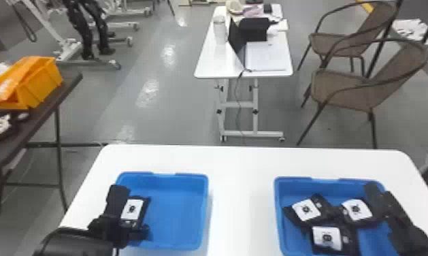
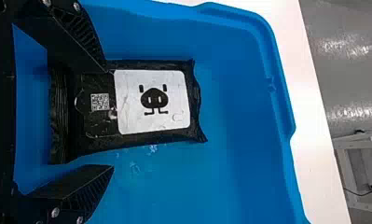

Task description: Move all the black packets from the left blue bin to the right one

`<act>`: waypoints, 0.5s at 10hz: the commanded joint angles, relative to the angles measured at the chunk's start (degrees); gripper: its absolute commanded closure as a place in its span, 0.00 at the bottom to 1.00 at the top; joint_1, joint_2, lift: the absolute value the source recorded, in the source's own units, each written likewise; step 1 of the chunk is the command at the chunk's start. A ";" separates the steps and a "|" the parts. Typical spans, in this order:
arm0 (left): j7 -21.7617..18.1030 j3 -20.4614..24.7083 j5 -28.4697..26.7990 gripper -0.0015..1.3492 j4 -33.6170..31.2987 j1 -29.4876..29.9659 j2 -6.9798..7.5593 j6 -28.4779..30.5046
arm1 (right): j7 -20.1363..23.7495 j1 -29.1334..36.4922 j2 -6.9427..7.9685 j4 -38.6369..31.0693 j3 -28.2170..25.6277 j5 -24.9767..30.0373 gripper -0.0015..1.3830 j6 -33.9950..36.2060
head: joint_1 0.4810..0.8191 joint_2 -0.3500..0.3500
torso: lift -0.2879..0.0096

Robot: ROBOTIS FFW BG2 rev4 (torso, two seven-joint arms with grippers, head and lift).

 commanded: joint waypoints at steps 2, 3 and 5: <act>0.01 -0.34 0.95 0.34 1.09 -0.40 0.88 0.81 | 0.11 0.04 0.05 0.20 0.00 -0.51 0.18 0.21 | 0.63 0.70 | 0.97; 0.01 -0.86 1.74 0.67 1.18 -0.66 1.50 0.72 | 0.19 0.04 0.05 0.29 0.00 -0.69 0.18 0.21 | 0.63 0.71 | 0.97; -0.52 -2.09 3.58 0.83 1.18 -0.84 2.82 -2.27 | 0.37 0.04 0.05 0.55 0.08 -0.69 0.18 0.48 | 0.63 0.71 | 0.97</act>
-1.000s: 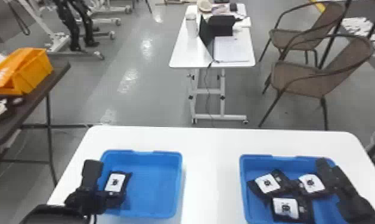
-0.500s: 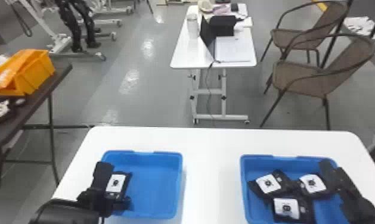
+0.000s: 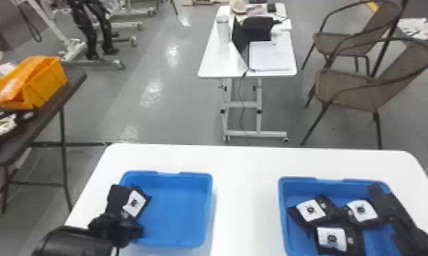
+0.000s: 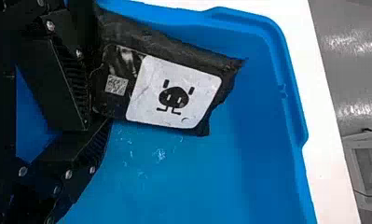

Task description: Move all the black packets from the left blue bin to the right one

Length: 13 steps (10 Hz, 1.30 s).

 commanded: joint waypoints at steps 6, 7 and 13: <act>-3.41 -2.95 4.49 0.83 -4.20 -0.35 0.95 -5.40 | 0.37 0.00 0.05 0.58 0.06 -0.44 0.18 0.48 | 0.63 0.65 | 0.97; -3.58 -2.95 5.81 0.73 -9.73 0.53 0.69 -0.30 | 0.37 -0.09 0.05 0.58 0.06 -0.44 0.18 0.65 | 0.63 0.63 | 0.97; -3.32 1.27 -5.44 0.00 -42.52 9.41 -2.91 20.97 | 0.90 -0.35 0.05 1.02 0.06 -1.49 0.18 0.65 | 0.63 0.63 | 0.97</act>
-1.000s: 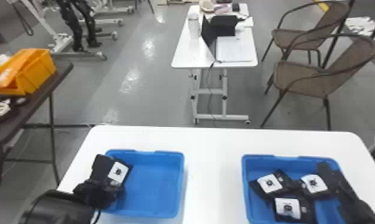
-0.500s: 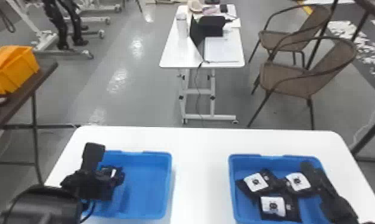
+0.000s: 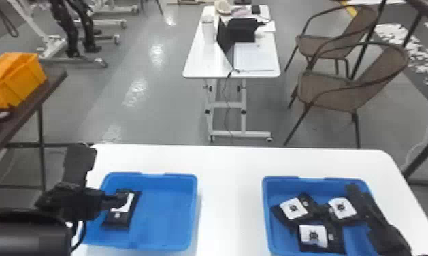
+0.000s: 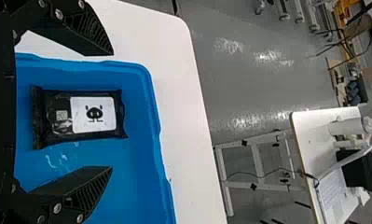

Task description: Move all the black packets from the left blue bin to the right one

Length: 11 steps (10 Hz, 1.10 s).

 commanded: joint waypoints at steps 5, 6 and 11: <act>-0.35 1.48 -7.60 0.00 -7.23 2.08 -0.22 12.09 | 0.41 -0.14 0.05 0.53 0.00 -0.46 0.18 0.17 | 0.63 0.69 | 0.97; -0.35 1.83 -7.60 0.07 -5.03 1.82 0.92 12.09 | 0.67 -0.32 0.05 0.71 0.09 -0.46 0.18 0.26 | 0.63 0.72 | 0.97; -0.79 0.07 -6.64 0.10 10.70 -4.42 1.36 4.18 | 1.29 -0.32 0.05 1.24 0.26 -1.17 0.18 0.35 | 0.63 0.78 | 0.97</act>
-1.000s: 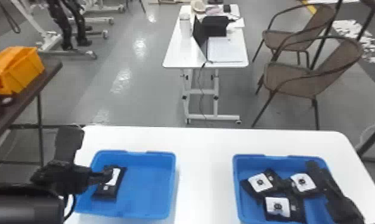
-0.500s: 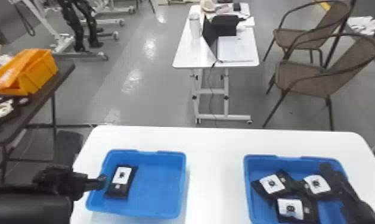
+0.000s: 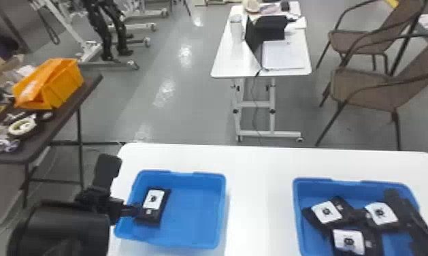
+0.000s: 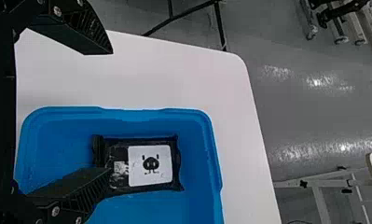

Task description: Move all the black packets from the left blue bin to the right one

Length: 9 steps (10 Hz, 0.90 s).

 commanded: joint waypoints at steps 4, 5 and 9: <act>0.14 -1.70 2.79 0.11 18.15 -8.00 -0.58 -7.78 | 0.41 0.05 0.05 0.27 0.19 -0.17 0.18 0.52 | 0.63 0.73 | 0.97; 0.05 -1.88 4.72 0.11 22.45 -9.75 -0.40 -9.63 | 0.50 0.05 0.05 0.35 0.19 -0.35 0.18 0.70 | 0.63 0.73 | 0.97; -0.39 -4.43 8.15 0.10 33.26 -13.71 1.62 -15.52 | 1.29 0.14 0.05 0.44 0.11 -0.70 0.18 1.05 | 0.63 0.72 | 0.97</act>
